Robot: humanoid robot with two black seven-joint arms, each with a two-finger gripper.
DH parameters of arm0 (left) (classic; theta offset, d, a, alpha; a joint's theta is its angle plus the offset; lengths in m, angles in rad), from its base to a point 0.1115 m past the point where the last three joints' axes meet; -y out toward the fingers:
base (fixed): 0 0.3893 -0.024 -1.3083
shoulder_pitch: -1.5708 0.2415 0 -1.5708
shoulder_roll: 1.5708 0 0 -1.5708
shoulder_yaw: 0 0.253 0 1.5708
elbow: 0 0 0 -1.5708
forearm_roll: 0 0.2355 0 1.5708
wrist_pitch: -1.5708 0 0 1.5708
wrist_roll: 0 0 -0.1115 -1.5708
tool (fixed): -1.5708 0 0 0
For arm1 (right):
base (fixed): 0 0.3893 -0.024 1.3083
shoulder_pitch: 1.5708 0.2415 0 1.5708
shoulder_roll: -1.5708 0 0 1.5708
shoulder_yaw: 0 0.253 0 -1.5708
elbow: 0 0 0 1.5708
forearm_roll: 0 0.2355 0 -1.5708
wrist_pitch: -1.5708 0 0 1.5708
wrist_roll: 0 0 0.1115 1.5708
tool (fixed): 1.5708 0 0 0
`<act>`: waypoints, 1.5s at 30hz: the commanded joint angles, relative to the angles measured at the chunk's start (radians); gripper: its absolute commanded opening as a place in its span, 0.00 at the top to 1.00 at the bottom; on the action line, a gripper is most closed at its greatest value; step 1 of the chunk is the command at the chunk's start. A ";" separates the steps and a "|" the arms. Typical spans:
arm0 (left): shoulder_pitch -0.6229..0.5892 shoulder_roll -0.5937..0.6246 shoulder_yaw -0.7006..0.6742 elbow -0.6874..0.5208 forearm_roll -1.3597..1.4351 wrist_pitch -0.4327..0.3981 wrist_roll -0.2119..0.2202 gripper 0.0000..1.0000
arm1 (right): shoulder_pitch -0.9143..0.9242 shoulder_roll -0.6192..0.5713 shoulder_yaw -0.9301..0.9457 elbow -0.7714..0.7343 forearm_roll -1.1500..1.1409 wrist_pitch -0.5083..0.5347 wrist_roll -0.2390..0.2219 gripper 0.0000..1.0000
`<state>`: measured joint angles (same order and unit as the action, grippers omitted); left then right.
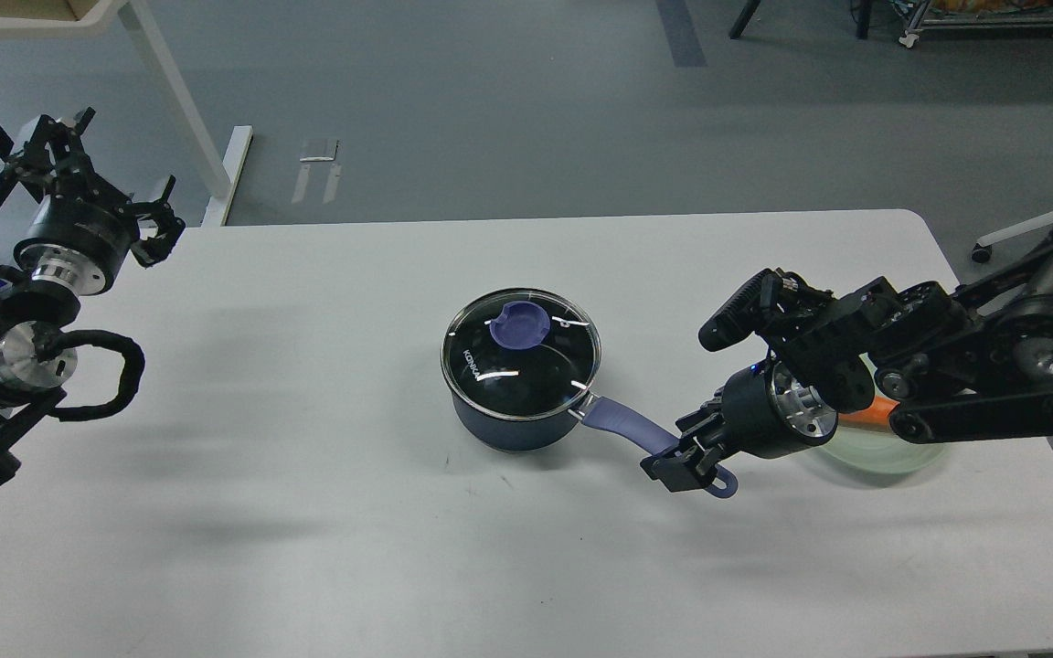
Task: Open pot lid
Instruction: 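Grasp the purple saucepan handle with the right gripper, then reach the left gripper over the pot to the purple lid knob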
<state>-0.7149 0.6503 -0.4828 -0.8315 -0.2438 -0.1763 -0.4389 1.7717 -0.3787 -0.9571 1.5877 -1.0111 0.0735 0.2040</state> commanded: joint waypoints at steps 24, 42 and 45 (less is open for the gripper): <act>-0.310 -0.064 0.151 -0.302 0.976 0.093 0.066 0.01 | -0.017 -0.025 0.009 0.003 0.008 0.005 0.002 0.77; -0.388 -0.207 0.427 -0.290 1.991 0.244 0.091 0.01 | -0.017 -0.026 0.011 0.003 0.005 0.008 0.002 0.77; -0.394 -0.236 0.477 -0.236 2.019 0.273 0.091 0.01 | -0.018 -0.028 0.009 0.002 0.005 0.008 0.002 0.77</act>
<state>-1.1011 0.4415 -0.0485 -1.1147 1.7475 0.0713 -0.3481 1.7548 -0.4049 -0.9461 1.5908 -1.0057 0.0808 0.2057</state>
